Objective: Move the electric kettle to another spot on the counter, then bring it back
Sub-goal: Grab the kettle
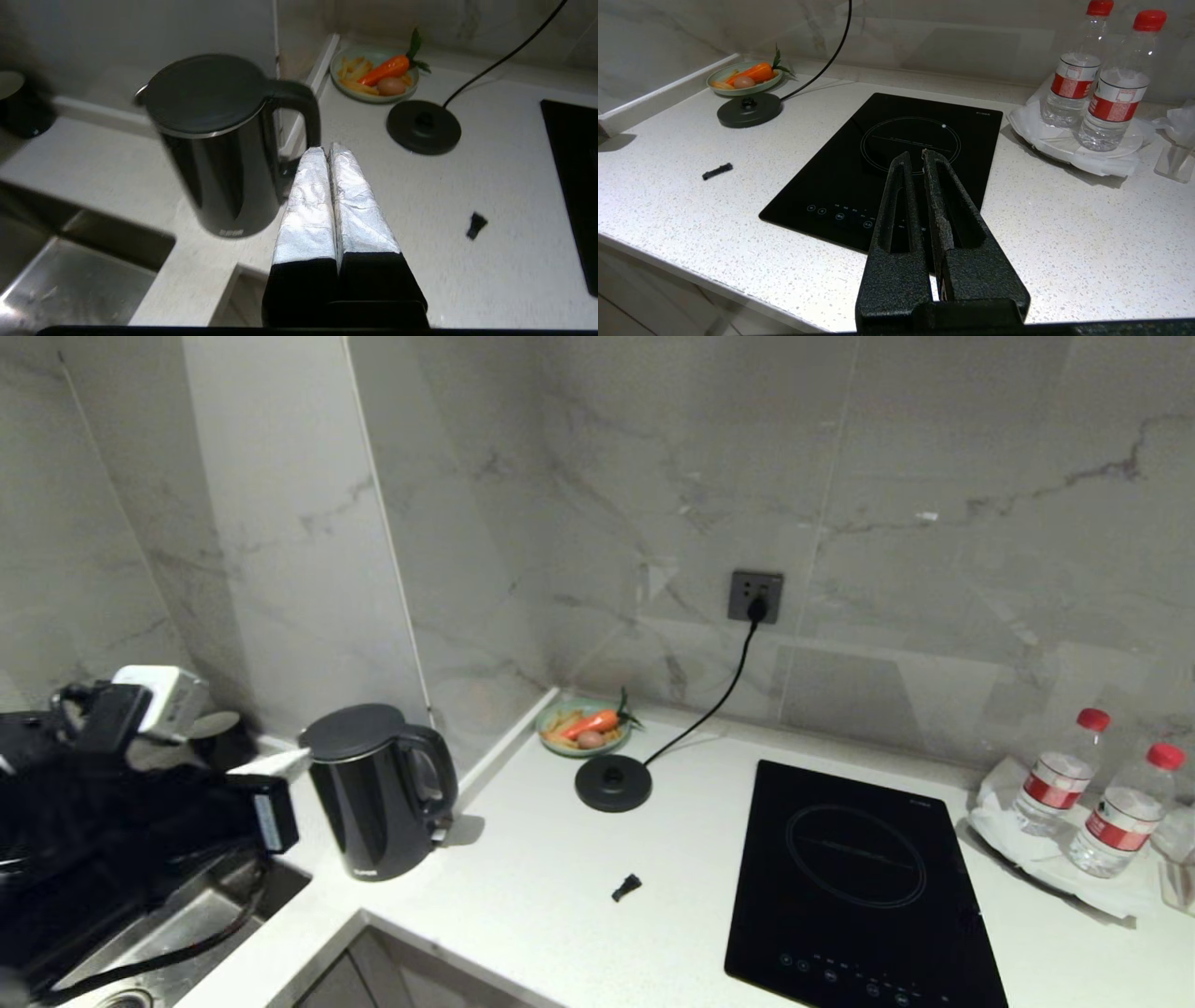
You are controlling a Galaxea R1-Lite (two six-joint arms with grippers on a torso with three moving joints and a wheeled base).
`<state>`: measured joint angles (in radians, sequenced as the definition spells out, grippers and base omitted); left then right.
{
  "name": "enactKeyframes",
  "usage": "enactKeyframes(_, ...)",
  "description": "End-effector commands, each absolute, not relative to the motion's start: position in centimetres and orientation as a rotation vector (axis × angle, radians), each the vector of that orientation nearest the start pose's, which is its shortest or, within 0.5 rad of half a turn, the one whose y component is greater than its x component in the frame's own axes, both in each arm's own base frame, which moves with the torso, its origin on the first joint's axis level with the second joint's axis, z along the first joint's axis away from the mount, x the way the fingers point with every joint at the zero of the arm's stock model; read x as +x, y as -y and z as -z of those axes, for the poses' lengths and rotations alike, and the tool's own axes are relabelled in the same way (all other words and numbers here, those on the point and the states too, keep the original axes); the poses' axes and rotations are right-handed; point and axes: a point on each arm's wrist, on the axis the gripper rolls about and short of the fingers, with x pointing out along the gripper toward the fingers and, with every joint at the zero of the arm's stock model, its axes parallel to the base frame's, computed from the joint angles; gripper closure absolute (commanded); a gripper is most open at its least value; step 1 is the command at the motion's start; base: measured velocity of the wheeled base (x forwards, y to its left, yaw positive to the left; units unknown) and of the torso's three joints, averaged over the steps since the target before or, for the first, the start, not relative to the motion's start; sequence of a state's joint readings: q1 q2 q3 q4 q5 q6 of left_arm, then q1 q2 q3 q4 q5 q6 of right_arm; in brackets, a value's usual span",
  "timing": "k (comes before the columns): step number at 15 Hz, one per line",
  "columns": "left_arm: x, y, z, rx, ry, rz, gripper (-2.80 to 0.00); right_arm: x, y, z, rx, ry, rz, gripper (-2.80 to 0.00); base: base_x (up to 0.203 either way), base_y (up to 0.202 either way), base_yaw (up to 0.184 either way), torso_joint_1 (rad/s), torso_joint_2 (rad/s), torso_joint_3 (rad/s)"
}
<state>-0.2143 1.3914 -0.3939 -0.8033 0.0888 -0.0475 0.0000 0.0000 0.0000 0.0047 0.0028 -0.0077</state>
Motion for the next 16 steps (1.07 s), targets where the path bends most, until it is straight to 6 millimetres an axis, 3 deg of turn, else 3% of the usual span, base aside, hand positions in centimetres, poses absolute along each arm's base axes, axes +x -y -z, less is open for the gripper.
enactKeyframes(1, 24.3, 7.6, -13.6, -0.012, -0.208, 0.143, 0.00, -2.3, 0.0, -7.5, -0.009, -0.005, -0.003, 0.00, 0.000, 0.000, 0.000, 0.000, 0.00, 0.000)
enactKeyframes(4, 25.0, 10.1, -12.1, -0.059, -0.218, 0.165, 0.00, -2.3, 0.0, -7.5, -0.009, -0.006, -0.003, 0.00, 0.000, 0.000, 0.000, 0.000, 0.00, 0.000)
enactKeyframes(8, 26.3, 10.9, -9.8, -0.046, -0.252, 0.140, 0.00, -2.3, 0.0, -7.5, -0.009, -0.005, -0.003, 0.00, 0.000, 0.000, 0.000, 0.000, 0.00, 0.000)
enactKeyframes(13, 28.9, 11.6, -4.6, -0.026, -0.271, 0.060, 0.00, -2.3, 0.0, -7.5, -0.009, -0.005, -0.003, 0.00, 0.000, 0.000, 0.000, 0.000, 0.00, 0.000)
enactKeyframes(15, 30.0, 11.9, -3.4, -0.021, -0.256, 0.012, 0.00, -2.3, 0.0, -7.5, -0.009, -0.005, -0.003, 0.00, 0.000, 0.000, 0.000, 0.000, 0.00, 0.000)
enactKeyframes(16, 30.1, 12.0, -3.3, -0.015, -0.252, 0.003, -2.80, -2.3, 0.0, -7.5, -0.009, -0.005, -0.003, 0.00, 0.000, 0.000, 0.000, 0.000, 0.00, 0.000)
